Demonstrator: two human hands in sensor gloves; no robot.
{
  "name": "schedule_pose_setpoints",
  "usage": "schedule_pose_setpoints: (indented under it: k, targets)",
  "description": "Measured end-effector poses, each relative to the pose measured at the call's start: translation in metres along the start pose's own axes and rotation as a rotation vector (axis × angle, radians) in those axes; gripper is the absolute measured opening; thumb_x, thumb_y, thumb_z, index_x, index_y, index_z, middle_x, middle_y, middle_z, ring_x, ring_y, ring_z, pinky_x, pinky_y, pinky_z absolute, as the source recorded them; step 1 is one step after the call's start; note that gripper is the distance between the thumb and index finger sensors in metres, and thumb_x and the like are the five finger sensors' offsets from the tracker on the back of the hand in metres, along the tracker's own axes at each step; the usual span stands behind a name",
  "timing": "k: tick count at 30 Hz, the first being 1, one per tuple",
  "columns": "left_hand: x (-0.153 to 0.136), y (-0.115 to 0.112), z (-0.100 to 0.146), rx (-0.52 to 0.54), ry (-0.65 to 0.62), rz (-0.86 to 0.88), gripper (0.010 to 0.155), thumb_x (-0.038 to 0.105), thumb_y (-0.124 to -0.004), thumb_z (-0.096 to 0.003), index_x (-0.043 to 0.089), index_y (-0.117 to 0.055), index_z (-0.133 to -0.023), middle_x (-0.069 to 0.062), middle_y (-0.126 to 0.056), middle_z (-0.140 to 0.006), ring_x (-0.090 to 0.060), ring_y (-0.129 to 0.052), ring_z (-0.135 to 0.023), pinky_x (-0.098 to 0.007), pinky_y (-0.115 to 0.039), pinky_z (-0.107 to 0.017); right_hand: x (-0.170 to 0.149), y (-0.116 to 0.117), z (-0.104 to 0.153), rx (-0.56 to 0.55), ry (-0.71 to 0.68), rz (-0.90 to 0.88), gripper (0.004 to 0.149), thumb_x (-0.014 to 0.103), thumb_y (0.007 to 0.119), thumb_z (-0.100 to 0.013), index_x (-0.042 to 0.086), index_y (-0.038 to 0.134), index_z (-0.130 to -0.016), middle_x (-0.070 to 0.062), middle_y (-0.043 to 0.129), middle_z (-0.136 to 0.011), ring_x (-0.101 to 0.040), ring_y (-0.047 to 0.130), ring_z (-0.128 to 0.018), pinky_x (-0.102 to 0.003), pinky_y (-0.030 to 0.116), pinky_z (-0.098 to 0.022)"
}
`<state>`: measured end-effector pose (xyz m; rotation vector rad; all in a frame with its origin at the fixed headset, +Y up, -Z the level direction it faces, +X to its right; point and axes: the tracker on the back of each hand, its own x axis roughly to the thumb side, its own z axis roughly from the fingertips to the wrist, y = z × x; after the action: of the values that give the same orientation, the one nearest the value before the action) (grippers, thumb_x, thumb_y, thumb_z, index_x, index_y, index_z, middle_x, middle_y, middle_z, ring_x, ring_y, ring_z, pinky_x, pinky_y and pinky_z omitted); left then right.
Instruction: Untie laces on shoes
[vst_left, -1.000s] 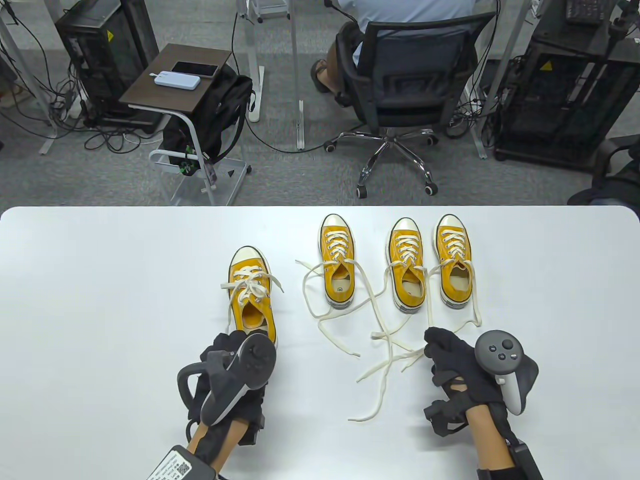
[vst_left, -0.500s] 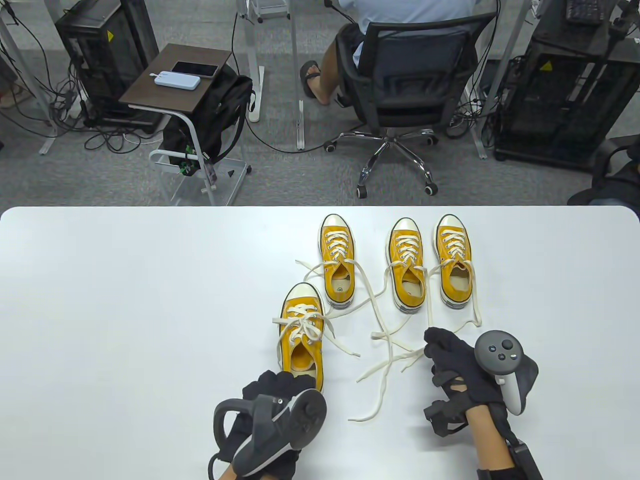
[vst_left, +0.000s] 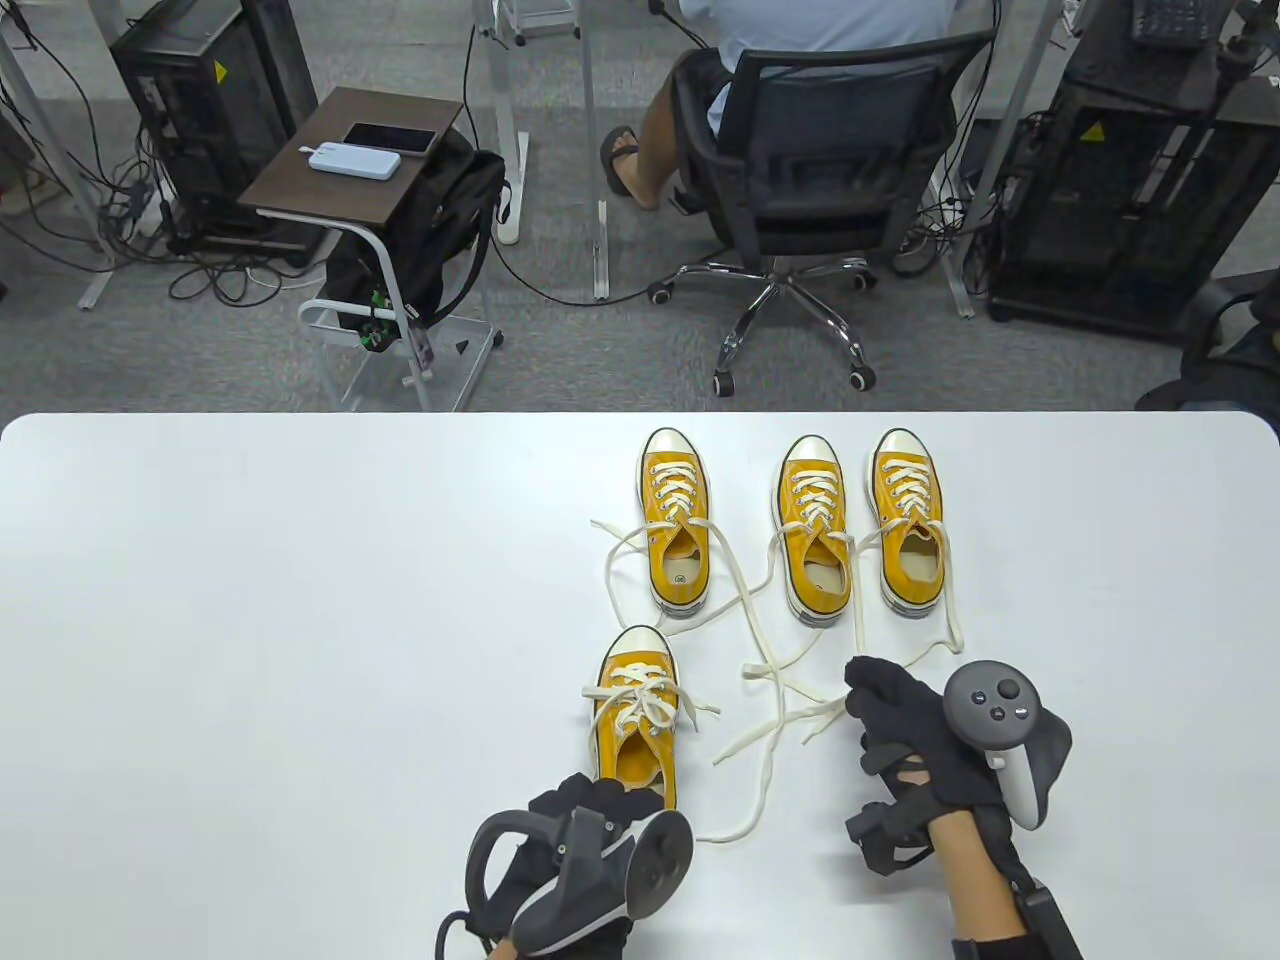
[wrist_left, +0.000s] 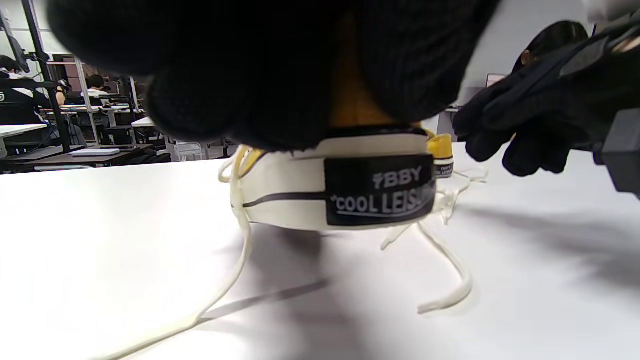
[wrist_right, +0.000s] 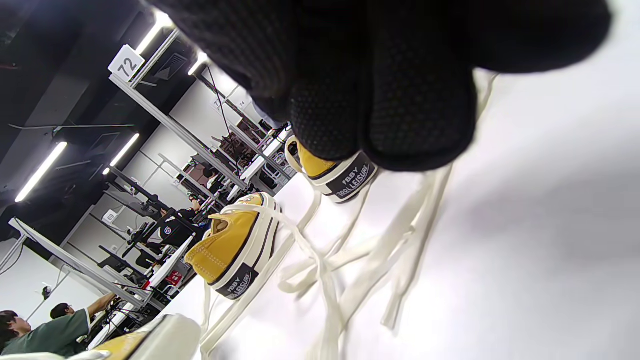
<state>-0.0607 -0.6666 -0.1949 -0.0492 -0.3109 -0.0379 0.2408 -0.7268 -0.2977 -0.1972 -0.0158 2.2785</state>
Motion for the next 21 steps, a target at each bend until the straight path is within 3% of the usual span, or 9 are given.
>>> schedule_pose_setpoints:
  k: [7, 16, 21]
  targets:
    - [0.01, -0.023, -0.004, -0.06, -0.055, -0.073, 0.042, 0.052, -0.077, -0.0446, 0.036, -0.093, -0.079, 0.0, -0.102, -0.065, -0.024, -0.101, -0.055, -0.037, -0.089, -0.037, 0.0, 0.003, 0.0, 0.011, 0.001, 0.018, 0.043, 0.023, 0.081, -0.047, 0.012, 0.081, -0.089, -0.02, 0.096, -0.076, -0.038, 0.099, -0.044, -0.051, 0.08, -0.031]
    - [0.007, -0.057, -0.011, -0.3, -0.105, -0.081, 0.051, 0.055, -0.075, -0.0447, 0.034, -0.09, -0.089, -0.002, -0.101, -0.072, -0.029, -0.1, -0.06, -0.041, -0.087, -0.04, 0.004, 0.013, 0.001, 0.047, -0.009, 0.07, 0.043, 0.024, 0.08, -0.047, 0.012, 0.081, -0.089, -0.02, 0.095, -0.076, -0.038, 0.099, -0.044, -0.051, 0.08, -0.031]
    - [-0.011, -0.051, -0.012, -0.31, -0.085, 0.105, 0.065, 0.066, -0.066, -0.0435, 0.033, -0.084, -0.097, -0.006, -0.101, -0.076, -0.033, -0.099, -0.06, -0.044, -0.085, -0.04, 0.005, 0.021, 0.001, 0.074, -0.018, 0.107, 0.044, 0.024, 0.081, -0.047, 0.012, 0.081, -0.089, -0.021, 0.095, -0.076, -0.038, 0.099, -0.044, -0.052, 0.08, -0.031]
